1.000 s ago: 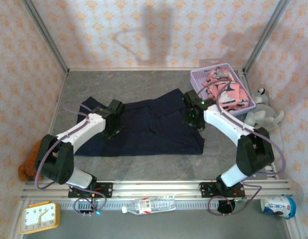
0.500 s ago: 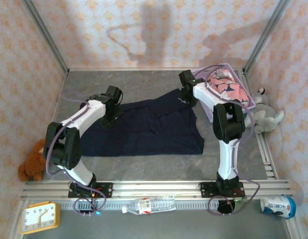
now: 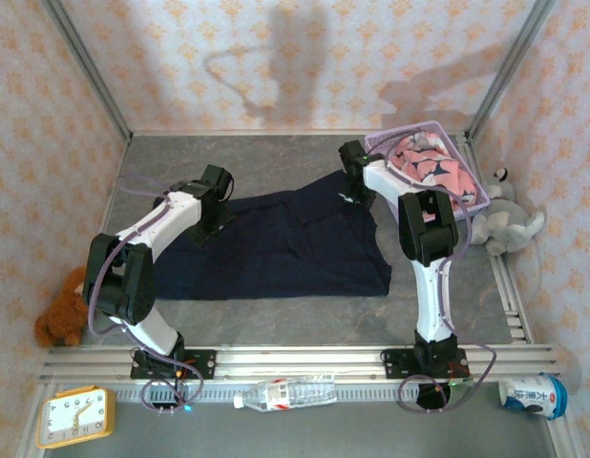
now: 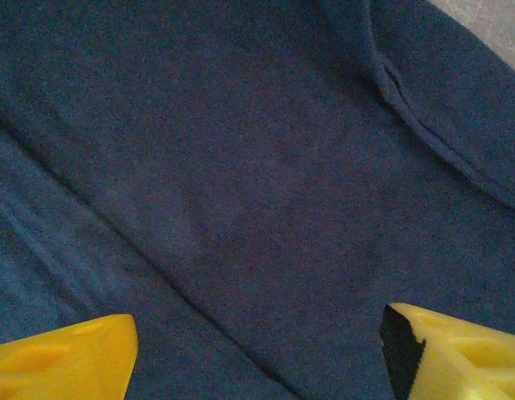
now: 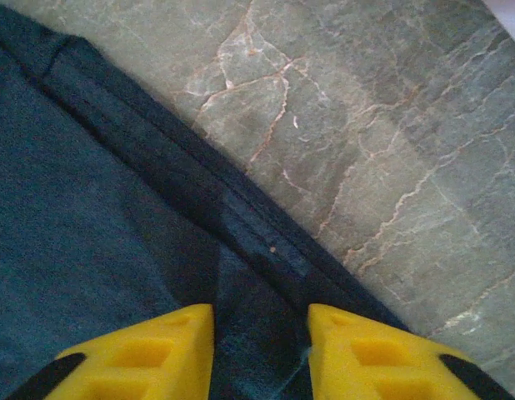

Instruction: Fold and stack the mixed laundry pile

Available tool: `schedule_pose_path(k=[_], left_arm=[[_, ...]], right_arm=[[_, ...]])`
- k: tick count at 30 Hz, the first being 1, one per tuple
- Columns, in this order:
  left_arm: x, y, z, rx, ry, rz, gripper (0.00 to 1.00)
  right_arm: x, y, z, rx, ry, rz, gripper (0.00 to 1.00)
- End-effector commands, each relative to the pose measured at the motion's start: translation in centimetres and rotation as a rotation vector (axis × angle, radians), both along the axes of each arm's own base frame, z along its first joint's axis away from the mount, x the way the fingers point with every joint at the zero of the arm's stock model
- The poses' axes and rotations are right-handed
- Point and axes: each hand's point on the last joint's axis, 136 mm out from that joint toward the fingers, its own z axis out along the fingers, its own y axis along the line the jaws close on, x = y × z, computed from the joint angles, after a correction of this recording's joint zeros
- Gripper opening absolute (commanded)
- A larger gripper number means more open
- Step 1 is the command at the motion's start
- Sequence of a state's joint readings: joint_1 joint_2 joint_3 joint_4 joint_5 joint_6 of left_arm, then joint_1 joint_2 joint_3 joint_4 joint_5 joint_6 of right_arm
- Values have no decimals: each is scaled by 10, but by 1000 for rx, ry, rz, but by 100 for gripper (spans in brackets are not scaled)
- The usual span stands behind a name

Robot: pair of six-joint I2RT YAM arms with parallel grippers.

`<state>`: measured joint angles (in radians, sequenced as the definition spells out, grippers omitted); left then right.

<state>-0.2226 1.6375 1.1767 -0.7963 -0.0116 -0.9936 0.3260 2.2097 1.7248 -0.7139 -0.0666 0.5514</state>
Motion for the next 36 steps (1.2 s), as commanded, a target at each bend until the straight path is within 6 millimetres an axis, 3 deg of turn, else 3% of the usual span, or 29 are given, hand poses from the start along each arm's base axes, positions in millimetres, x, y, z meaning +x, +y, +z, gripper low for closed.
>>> schedule_pose_path(k=[1,10,13,18,20,26,36], left_arm=[[-7,13,2,38,18,13,78],[0,37,14,48,1,29,78],[10,56,24,67,-2,28,78],[33,97,33,69,-6,61,78],[44,110,34,70,5,60,78],[70,134,22,64,41,39,78],[118,159,-17,24,77,82,73]], right_arm=[[10,-9,9,-32,-33,-18,22],[13,-13,36,-59,-78,18,1],[10,-15,41,-71,-78,27,1],[9,-18,45,-89,-69,42,13],[9,-17,43,-90,-60,50,13],[12,-13,43,-78,-59,60,12],[9,-11,48,-65,-57,82,11]])
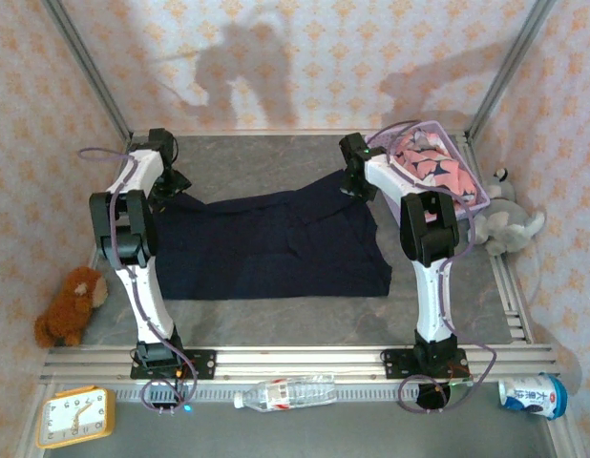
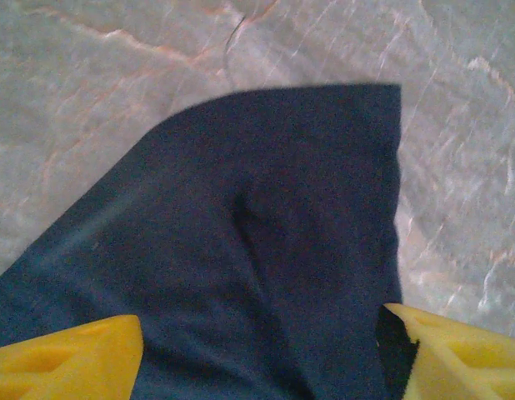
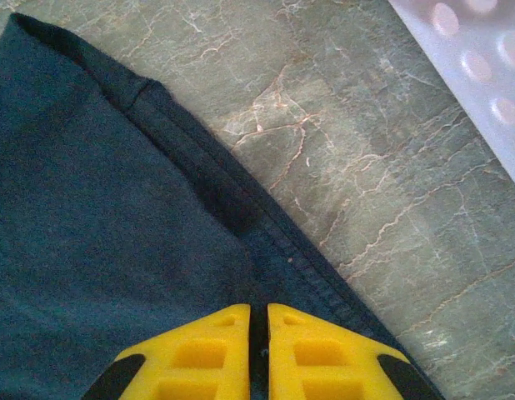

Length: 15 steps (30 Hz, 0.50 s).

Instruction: Fold and stack the mixed laundry pile

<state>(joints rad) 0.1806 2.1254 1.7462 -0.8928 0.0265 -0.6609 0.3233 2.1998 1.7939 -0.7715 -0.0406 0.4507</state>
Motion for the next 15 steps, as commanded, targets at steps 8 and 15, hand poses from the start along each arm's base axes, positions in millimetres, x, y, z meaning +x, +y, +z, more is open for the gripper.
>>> schedule_pose_path(k=[8,15], left_arm=[[39,11,-24,-49,12,38,66],[36,14,-46,-40,92,13,31]], right_arm=[[-1,-6,24,2,-29,-11,11],[4,2,34,42,-44,0,12]])
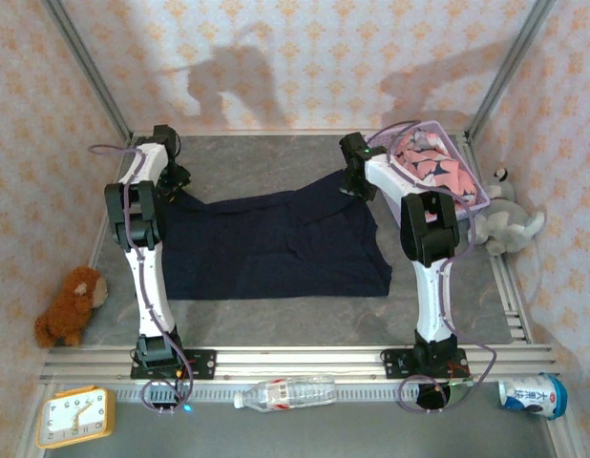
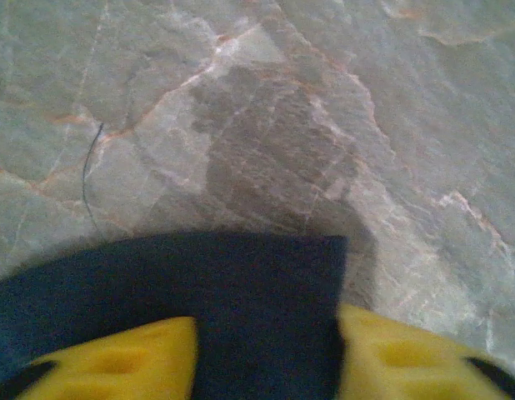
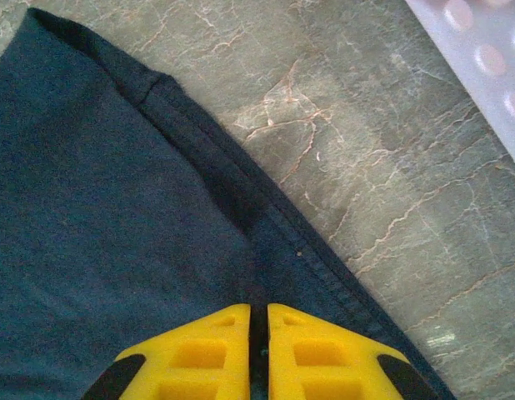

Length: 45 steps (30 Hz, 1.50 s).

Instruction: Fold and stack the mixed laundry pile

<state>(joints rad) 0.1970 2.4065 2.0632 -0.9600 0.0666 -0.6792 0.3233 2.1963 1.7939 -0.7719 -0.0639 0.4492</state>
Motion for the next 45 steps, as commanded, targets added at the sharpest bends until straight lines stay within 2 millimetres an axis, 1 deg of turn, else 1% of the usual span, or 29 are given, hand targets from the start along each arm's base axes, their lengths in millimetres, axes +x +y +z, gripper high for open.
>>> schedule_pose_path(k=[1,2,4,8,10,13,15,19,23,26,29,30,35,37,40,42,43,45], left_arm=[[-13,2,-5,5,72,-23,18],[-13,2,-4,3,68,-30,9],[-13,1,1,3,54,-41,0],[-11,2,20,15,23,-54,0],[-12,1,28,17,12,-59,0],[-13,-1,42,11,-11,-66,0],[-13,-4,53,5,-35,-72,0],[-14,-4,81,14,-86,-82,0],[-16,-7,107,10,-128,-110,0],[-23,-9,115,14,-127,-131,0],[-35,-6,116,39,-105,-131,0],[-41,-5,116,56,-90,-156,0],[-64,-1,110,93,-42,-166,0],[-72,-1,109,90,-35,-163,0],[-82,-2,109,85,-42,-155,0],[-90,-2,108,82,-33,-150,0],[-94,-2,115,87,-46,-149,0],[-104,-4,119,89,-45,-153,0]], right_arm=[[6,-2,35,20,-50,-7,13],[7,-1,38,20,-57,-6,13],[11,-1,40,14,-64,-5,14],[17,1,42,16,-64,-3,13],[19,2,44,22,-72,-3,9],[21,3,52,30,-89,4,1],[22,3,61,30,-106,7,0],[23,1,85,41,-142,4,0],[20,-10,112,35,-164,-21,0],[12,-18,130,22,-180,-37,0],[-3,-23,146,25,-182,-46,0],[-9,-25,150,27,-181,-49,0],[-47,-30,161,67,-150,-62,0],[-63,-29,163,93,-139,-63,0],[-92,-34,161,113,-109,-70,0],[-117,-39,158,115,-77,-71,0],[-127,-42,156,115,-66,-74,0],[-151,-45,147,131,-33,-82,0]])
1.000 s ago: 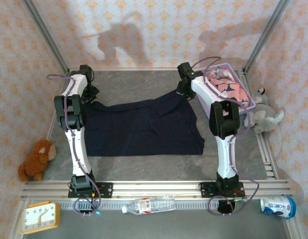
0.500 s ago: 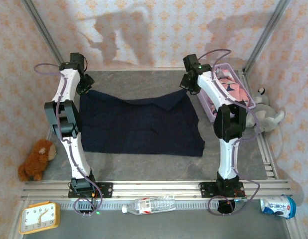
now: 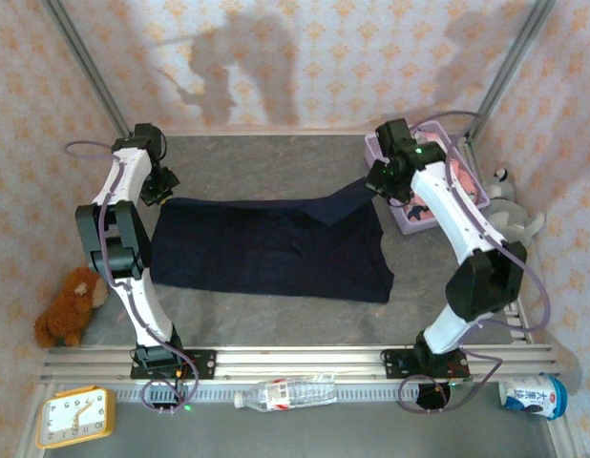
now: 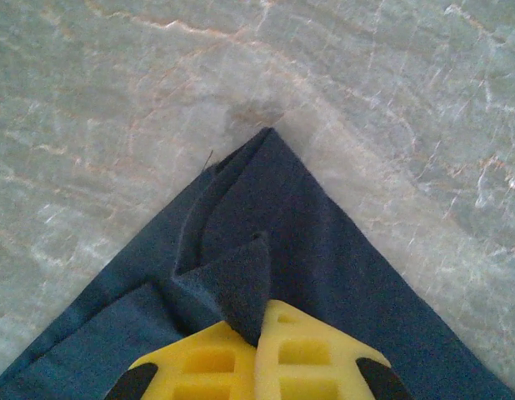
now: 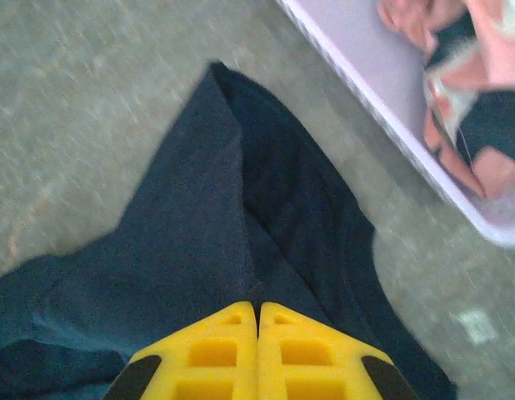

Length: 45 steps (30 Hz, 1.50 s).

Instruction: Fold and stack the mixed laundry pile

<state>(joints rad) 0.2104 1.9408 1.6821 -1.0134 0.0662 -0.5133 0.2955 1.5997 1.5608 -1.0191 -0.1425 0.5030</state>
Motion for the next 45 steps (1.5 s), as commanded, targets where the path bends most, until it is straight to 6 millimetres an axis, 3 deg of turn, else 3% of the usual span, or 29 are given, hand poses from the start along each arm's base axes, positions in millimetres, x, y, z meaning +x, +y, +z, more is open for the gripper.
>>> schedule_pose_path(k=[1,4,7,9,10,11,12,14,17,20,25,30,33,39,45], left_arm=[[-19,7,29,52,-40,-5,0],[-41,4,29,59,-32,1,0],[-68,2,17,70,8,18,0],[-84,2,6,77,51,28,4],[-91,2,1,80,75,36,25],[-96,2,-3,83,94,45,55],[-99,1,-5,83,103,45,61],[-99,-1,-6,68,83,78,64],[-91,-7,-2,32,28,103,65],[-77,-24,-2,-27,-35,96,64],[-56,-54,-11,-67,-63,42,60],[-40,-69,-42,-118,-37,54,45],[-36,-62,-58,-84,-13,85,40],[-46,-41,-91,12,122,115,36],[-54,-12,-112,47,219,178,36]], right_arm=[[-45,-10,-9,22,73,-35,0],[-74,-7,-25,51,114,-45,0],[-99,5,-43,81,169,-30,6],[-109,9,-52,69,199,-2,26],[-111,7,-55,53,205,-2,38],[-108,6,-54,42,193,5,43],[-104,6,-52,38,174,12,46],[-90,6,-43,26,115,28,49],[-64,4,-37,-31,52,46,51],[-35,15,-46,-39,23,86,50],[5,37,-81,1,13,90,45],[31,44,-121,-5,45,50,38],[40,37,-141,-52,69,12,36],[48,5,-171,-161,129,-118,36],[69,-1,-185,-172,145,-173,36]])
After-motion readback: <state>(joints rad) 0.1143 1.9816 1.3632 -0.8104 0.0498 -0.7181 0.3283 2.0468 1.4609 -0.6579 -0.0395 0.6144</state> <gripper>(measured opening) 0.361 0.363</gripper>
